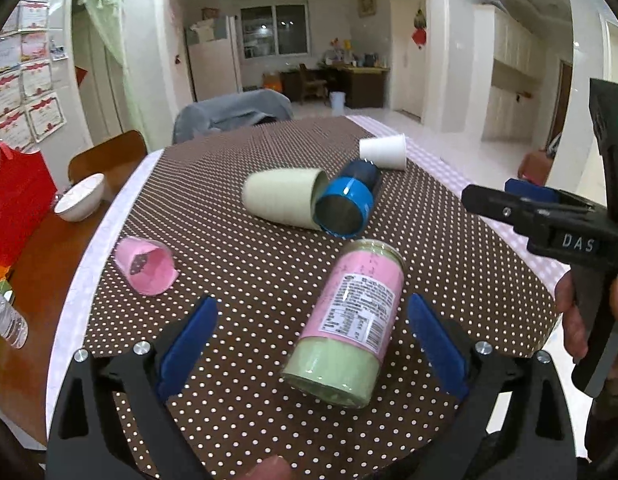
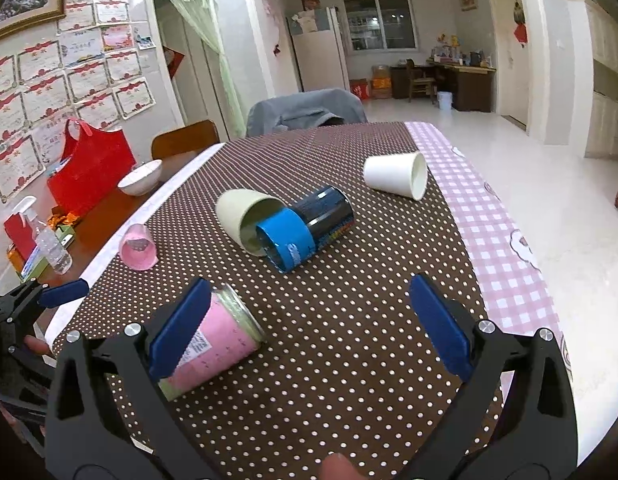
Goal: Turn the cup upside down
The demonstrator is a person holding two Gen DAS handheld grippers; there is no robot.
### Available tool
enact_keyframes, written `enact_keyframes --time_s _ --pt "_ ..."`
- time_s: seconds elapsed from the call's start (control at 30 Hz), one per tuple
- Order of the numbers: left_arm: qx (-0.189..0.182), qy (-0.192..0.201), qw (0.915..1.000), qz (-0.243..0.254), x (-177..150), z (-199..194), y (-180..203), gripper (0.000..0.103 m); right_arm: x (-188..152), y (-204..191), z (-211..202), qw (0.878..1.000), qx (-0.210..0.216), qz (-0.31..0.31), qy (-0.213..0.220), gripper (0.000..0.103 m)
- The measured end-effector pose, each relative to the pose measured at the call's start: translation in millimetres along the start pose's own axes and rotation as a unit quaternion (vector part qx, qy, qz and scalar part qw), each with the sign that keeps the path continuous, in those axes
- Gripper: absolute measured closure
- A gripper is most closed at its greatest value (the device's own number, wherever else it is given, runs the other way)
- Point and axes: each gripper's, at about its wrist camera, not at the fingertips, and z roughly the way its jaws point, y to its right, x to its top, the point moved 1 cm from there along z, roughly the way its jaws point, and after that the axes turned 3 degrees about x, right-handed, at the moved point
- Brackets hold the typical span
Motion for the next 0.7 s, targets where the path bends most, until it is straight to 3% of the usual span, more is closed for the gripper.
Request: enact_keyframes --time_s 0.7 --pt "0.085 0.090 0.9901 -0.066 3.4 -68.8 -26.1 0.008 16.4 -43.8 -25.3 0.995 0.044 -0.065 0.056 0.006"
